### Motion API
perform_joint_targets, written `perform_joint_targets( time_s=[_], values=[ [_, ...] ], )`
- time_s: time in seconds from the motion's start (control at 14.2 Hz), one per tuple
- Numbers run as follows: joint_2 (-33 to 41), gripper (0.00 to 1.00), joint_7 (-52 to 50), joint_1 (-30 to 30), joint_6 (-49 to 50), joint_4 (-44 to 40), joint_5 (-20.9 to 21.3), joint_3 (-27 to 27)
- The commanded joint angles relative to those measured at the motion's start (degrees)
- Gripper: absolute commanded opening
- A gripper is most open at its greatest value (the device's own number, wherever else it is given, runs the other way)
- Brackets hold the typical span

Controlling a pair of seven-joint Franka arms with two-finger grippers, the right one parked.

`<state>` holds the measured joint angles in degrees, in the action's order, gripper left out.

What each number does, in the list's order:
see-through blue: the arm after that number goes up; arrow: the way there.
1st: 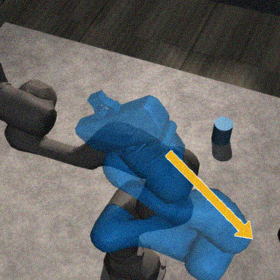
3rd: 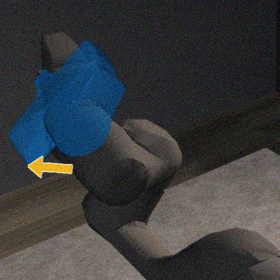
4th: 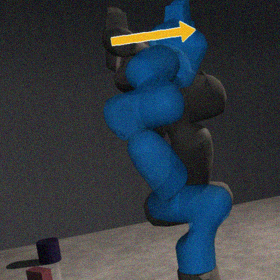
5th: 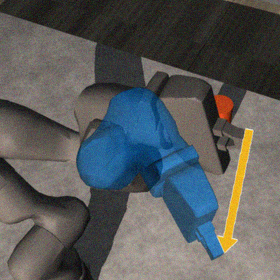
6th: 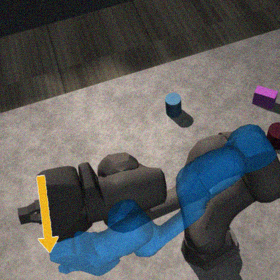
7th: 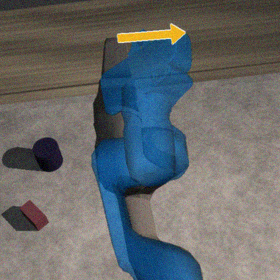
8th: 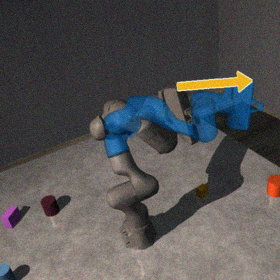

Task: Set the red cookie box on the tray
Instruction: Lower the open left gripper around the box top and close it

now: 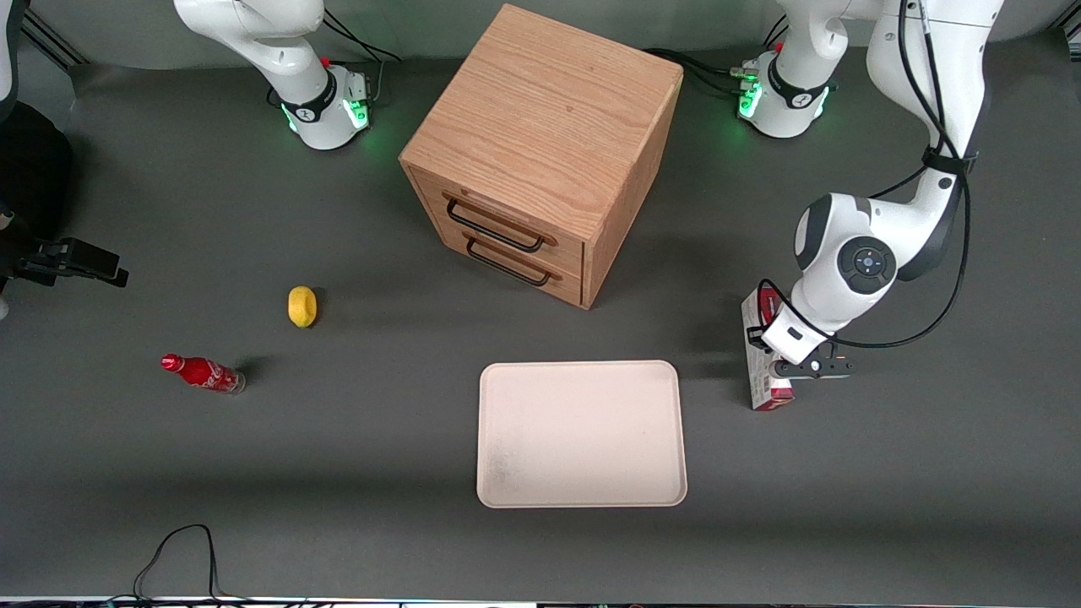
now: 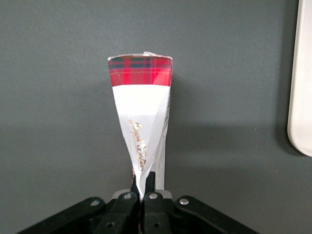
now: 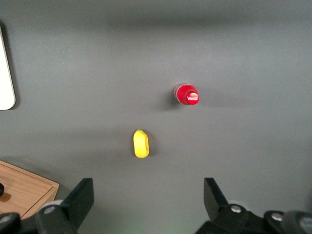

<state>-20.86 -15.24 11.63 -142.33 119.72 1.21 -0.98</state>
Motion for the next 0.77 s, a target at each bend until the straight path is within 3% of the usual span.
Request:
perform_joint_targets(
  time_s=[0.0, 0.21, 0.42, 0.7],
  values=[
    [2.1, 0.00, -1.5, 0.5, 1.0, 1.0, 0.7, 0.2],
    [5.3, 0.00, -1.3, 0.2, 8.1, -3.4, 0.7, 0.2],
    [8.0, 0.00, 0.2, 0.0, 28.3, -15.7, 0.8, 0.3],
    [8.2, 0.00, 0.4, -0.3, 47.8, -33.4, 0.8, 0.5]
  ],
)
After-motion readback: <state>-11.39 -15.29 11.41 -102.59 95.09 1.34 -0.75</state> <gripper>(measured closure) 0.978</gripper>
